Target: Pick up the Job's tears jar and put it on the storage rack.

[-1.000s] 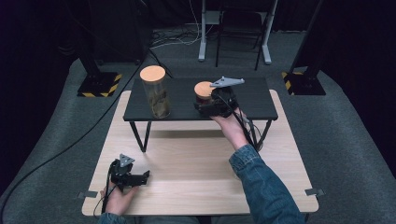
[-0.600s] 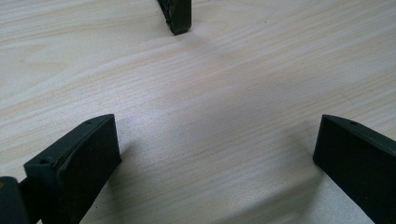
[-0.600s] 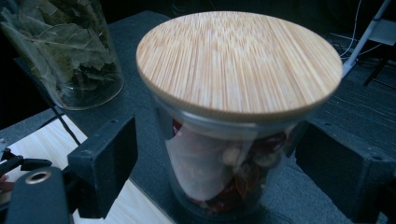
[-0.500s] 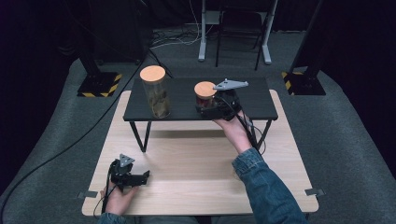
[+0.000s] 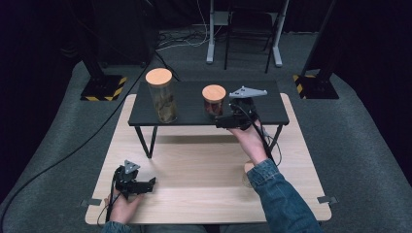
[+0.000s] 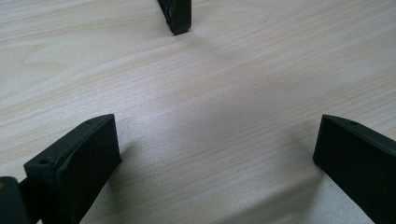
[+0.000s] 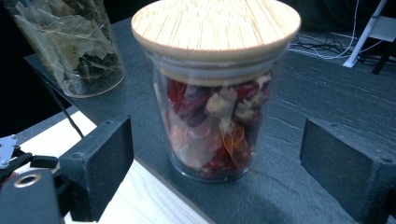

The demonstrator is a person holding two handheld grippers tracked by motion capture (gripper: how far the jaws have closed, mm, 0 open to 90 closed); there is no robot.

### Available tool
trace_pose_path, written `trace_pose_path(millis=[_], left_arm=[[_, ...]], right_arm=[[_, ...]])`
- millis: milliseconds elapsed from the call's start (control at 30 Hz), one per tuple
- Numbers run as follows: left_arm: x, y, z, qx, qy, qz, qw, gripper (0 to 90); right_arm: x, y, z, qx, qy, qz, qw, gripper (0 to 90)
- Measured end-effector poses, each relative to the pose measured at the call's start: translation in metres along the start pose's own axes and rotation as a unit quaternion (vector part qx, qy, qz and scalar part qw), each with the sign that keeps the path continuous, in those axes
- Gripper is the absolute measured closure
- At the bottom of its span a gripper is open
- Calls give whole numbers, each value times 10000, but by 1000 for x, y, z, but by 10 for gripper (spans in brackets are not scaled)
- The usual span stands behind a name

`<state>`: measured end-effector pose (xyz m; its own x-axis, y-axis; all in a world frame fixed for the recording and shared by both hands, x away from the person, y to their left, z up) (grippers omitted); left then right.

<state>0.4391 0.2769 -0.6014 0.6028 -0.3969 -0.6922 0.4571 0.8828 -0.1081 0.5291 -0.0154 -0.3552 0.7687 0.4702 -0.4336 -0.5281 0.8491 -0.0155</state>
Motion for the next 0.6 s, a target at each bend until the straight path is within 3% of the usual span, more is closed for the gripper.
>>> trace_pose_path(millis=[200,600], left_arm=[[0,0,0,1,0,0,10000,1],[0,0,0,0,-2,0,10000,0]], right_arm=[[-9,1,-4,77,-89,68,9999,83],[-26,-3,-17,80,-205,-9,9998,82]])
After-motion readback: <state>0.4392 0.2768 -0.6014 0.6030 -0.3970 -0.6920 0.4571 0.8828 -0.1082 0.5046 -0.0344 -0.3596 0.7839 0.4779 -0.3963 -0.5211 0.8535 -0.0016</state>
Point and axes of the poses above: each handheld gripper's, and its own axes: x roughly forward along the jaws, z roughly out of its top, y roughly to its left, the point moved 10 cm from there along x, roughly forward along the jaws, and after that the axes turned 9 degrees about -z, right-handed, at the moved point
